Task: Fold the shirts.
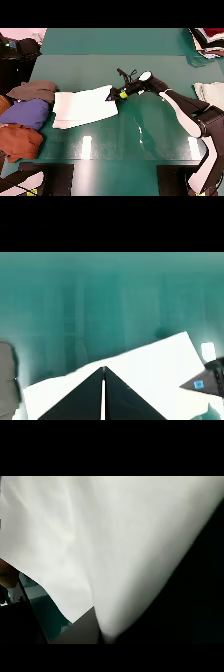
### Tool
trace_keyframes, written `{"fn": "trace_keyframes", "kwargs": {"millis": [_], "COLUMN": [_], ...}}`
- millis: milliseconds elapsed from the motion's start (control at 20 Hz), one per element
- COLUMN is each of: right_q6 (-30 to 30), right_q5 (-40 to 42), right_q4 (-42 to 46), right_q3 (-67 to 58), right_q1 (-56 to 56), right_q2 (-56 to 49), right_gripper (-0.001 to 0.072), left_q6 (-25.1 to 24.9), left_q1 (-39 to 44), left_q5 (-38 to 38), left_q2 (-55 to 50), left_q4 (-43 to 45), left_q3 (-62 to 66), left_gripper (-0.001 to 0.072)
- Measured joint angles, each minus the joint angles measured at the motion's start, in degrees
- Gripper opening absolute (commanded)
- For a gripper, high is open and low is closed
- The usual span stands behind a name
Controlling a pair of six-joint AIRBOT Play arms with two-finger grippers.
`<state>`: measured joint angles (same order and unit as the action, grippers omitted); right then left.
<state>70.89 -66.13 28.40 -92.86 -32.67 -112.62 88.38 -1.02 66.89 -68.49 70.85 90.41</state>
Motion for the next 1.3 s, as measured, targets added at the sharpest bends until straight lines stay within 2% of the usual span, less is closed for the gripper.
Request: {"fn": "trace_keyframes", "kwargs": {"millis": [250, 500, 750, 1000, 1300], "right_q6": [-0.3, 0.9, 1.9, 2.1, 2.2], "right_q5": [-0.7, -2.2, -3.6, -3.6, -2.6], "right_q4": [5.9, 13.4, 19.2, 20.4, 16.7], "right_q3": [-1.3, -1.6, -1.6, -1.6, -4.0], "right_q1": [10.3, 29.3, 49.9, 64.3, 70.3], "right_q2": [8.7, 19.1, 24.5, 24.9, 24.7], "right_gripper": [0.0023, 0.0022, 0.0023, 0.0023, 0.0022], "left_q6": [-0.7, -0.8, -0.8, -0.3, 0.1], "left_q1": [7.9, 13.8, 17.2, 18.1, 18.3], "left_q5": [-0.2, -0.7, -3.1, -4.3, -4.7], "left_q2": [0.0, 0.0, 0.0, 0.0, 0.0], "left_q4": [-0.7, -0.8, -0.9, -1.2, -1.2], "left_q3": [0.0, 0.0, 0.0, 0.0, 0.0], "left_gripper": [0.0021, 0.0021, 0.0021, 0.0021, 0.0021]}}
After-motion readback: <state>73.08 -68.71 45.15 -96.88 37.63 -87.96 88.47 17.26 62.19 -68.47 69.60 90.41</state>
